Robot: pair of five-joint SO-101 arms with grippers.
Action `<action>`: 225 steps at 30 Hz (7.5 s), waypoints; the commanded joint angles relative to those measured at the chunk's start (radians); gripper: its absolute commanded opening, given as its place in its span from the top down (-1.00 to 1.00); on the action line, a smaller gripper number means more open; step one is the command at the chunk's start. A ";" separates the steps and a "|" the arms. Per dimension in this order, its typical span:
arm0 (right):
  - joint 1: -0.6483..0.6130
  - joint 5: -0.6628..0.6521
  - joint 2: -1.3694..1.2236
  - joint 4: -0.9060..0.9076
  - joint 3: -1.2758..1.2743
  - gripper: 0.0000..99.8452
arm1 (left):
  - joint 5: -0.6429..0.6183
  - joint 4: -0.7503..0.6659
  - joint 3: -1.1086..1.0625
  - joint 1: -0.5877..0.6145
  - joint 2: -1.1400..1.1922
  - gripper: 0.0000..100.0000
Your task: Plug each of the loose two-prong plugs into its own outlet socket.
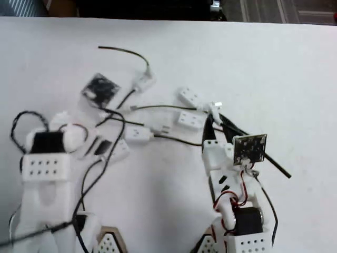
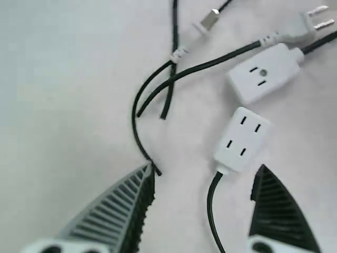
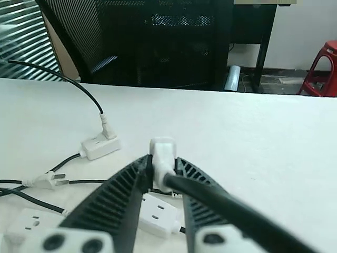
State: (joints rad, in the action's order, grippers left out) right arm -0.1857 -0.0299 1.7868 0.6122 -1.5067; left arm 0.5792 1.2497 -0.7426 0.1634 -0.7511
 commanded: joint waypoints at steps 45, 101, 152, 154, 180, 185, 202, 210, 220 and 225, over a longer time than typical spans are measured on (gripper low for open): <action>-0.667 0.075 -1.527 0.289 0.988 0.97 | -0.448 -0.336 -0.568 0.452 -0.444 0.41; -0.619 0.032 -1.939 0.147 1.106 0.97 | -0.448 -0.336 -0.572 0.452 -0.444 0.41; -0.478 0.175 -1.116 0.495 0.819 0.97 | -0.339 -0.282 -0.508 0.282 -0.438 0.41; -0.412 0.173 -1.078 0.437 0.769 0.97 | -0.298 -0.192 -0.410 0.262 -0.438 0.41; -0.257 0.083 -1.038 0.182 0.563 0.96 | 0.018 -0.002 0.183 -0.068 0.593 0.28; -0.257 0.083 -1.038 0.182 0.563 0.96 | 0.018 -0.054 0.224 -0.068 0.725 0.28; -0.259 0.083 -1.038 0.182 0.563 0.96 | 0.008 -0.115 0.226 -0.240 0.845 0.96; -0.260 0.083 -1.038 0.183 0.562 0.96 | 0.008 -0.040 0.264 -0.236 0.800 0.96; -0.263 0.083 -1.040 0.183 0.562 0.96 | 0.008 0.055 0.328 -0.236 0.506 0.96; -0.262 0.083 -1.040 0.180 0.546 0.96 | 0.015 0.046 0.330 -0.236 0.469 0.95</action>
State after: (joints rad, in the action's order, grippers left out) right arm -0.4511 0.0621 0.7250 0.8132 -0.9574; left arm 0.5884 1.3004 -0.4557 -0.0591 -0.2217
